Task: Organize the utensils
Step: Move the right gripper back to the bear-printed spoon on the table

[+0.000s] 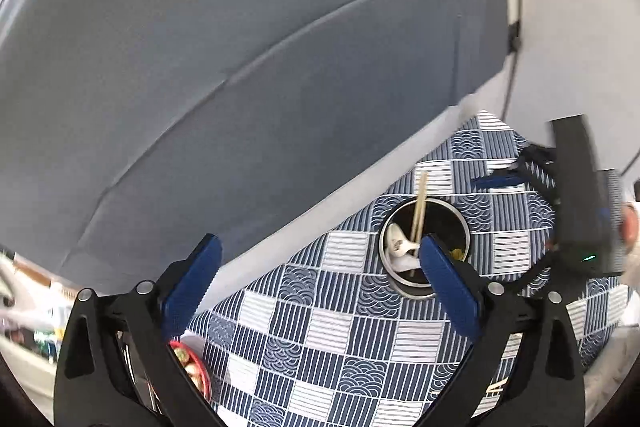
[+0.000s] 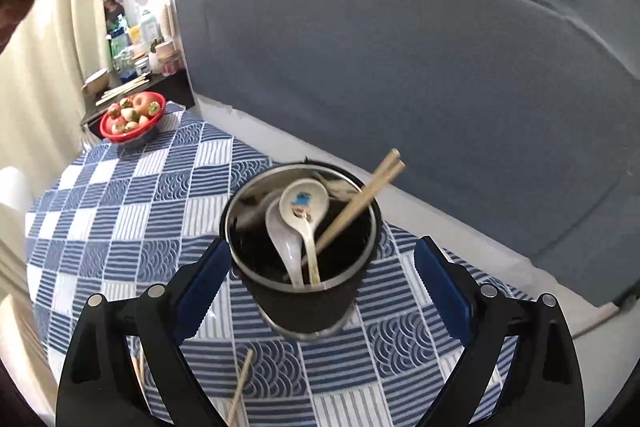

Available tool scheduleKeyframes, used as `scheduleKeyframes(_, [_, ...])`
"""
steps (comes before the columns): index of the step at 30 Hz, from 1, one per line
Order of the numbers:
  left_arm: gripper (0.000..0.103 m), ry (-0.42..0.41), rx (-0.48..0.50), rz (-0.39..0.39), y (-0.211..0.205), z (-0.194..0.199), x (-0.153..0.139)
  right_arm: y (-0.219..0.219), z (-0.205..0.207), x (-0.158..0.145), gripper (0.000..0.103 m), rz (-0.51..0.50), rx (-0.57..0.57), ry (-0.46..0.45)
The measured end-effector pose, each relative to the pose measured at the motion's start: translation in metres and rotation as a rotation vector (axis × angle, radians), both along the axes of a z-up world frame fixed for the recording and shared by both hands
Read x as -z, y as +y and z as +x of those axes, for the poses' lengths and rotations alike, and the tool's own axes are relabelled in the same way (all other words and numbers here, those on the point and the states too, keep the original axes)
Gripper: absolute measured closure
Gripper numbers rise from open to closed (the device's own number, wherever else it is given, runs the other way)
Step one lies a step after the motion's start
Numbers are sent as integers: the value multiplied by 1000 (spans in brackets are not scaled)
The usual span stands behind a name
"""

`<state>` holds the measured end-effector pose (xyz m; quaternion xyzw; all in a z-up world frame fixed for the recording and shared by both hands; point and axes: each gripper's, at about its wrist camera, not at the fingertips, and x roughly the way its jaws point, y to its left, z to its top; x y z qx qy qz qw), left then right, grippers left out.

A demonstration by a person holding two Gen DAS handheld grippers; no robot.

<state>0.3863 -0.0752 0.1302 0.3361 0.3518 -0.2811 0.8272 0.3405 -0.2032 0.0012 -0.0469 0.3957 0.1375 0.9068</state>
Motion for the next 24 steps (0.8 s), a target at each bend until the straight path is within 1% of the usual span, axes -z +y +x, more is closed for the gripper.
scheduleKeyframes(4, [6, 44, -76, -29, 16, -3, 10, -1, -16, 3, 12, -41, -15, 9])
scheduleKeyframes(6, [6, 57, -112, -41, 20, -6, 16, -1, -21, 6, 12, -40, -14, 20])
scheduleKeyframes(8, [6, 87, -119, -65, 25, -10, 21, -2, -26, 10, 12, -25, -13, 43])
scheduleKeyframes(13, [6, 104, -140, -69, 33, -25, 34, -5, -42, 18, 12, -36, 8, 66])
scheduleKeyframes(15, [6, 125, -154, -80, 36, -27, 41, -5, -46, 21, 12, -13, -9, 92])
scheduleKeyframes(17, [6, 146, -164, -93, 40, -30, 46, -7, -51, 26, 12, 32, -28, 127])
scheduleKeyframes(20, [6, 165, -191, -96, 48, -37, 55, -5, -56, 33, 12, 6, -9, 146])
scheduleKeyframes(24, [6, 200, -224, -98, 59, -48, 69, -2, -66, 41, 12, -9, -27, 174])
